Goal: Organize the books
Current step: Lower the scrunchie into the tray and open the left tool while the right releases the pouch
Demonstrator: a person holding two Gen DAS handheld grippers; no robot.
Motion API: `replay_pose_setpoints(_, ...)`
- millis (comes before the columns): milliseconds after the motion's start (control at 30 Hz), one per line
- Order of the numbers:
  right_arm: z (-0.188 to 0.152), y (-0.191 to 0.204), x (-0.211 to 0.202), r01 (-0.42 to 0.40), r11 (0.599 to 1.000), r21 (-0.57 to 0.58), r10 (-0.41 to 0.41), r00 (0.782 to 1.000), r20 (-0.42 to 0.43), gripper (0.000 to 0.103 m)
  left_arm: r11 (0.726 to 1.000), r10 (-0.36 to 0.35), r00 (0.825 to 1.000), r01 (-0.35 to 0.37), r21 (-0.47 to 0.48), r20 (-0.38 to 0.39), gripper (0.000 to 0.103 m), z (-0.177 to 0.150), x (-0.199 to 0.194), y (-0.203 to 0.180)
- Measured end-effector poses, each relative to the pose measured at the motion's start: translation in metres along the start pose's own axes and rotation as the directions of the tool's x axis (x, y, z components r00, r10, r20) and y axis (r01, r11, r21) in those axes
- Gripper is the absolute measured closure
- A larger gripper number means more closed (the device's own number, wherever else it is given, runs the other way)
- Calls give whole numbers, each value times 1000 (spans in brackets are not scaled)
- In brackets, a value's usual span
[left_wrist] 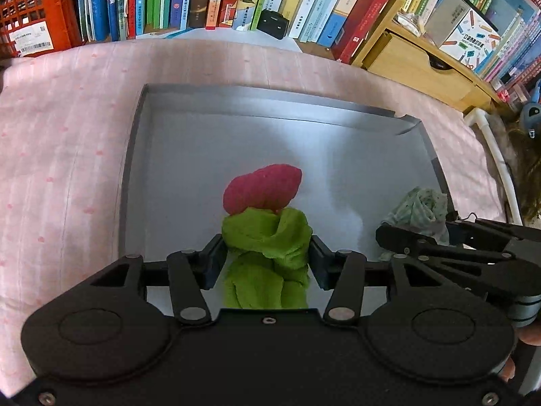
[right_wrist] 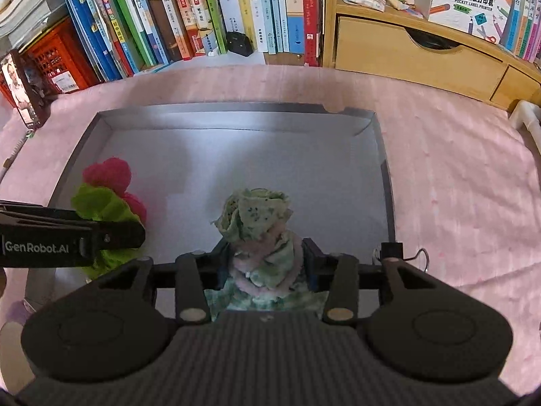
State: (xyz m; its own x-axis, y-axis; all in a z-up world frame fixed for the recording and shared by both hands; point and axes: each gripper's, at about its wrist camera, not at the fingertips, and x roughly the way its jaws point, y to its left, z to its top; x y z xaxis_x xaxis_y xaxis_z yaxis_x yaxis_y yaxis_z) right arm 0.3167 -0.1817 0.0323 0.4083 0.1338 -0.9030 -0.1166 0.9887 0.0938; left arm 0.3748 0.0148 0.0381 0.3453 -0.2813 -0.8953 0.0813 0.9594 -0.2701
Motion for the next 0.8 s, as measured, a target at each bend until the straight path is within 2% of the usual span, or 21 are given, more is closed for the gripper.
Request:
replay_pose_setpoints(167, -1, 0, -3, -6, 1000, 1, 6, 1000, 18, 32, 1000, -11, 1000, 11, 2, 15, 44, 1, -6, -2)
replay_pose_setpoints(367, -3, 2, -17, -11, 1000, -21, 12, 998, 56, 24, 1000, -3, 997, 0, 31, 80, 30, -3, -28, -5)
replay_pose_setpoints(633, -11, 5, -48, -17, 999, -37, 22, 990, 138, 20, 998, 8, 984, -19, 61, 176, 27, -23, -68, -10)
replay_pose_setpoints(800, -25, 3, -74, -38, 999, -34, 45, 976, 213, 18, 997, 0, 972, -19, 79, 235, 24, -46, -96, -13)
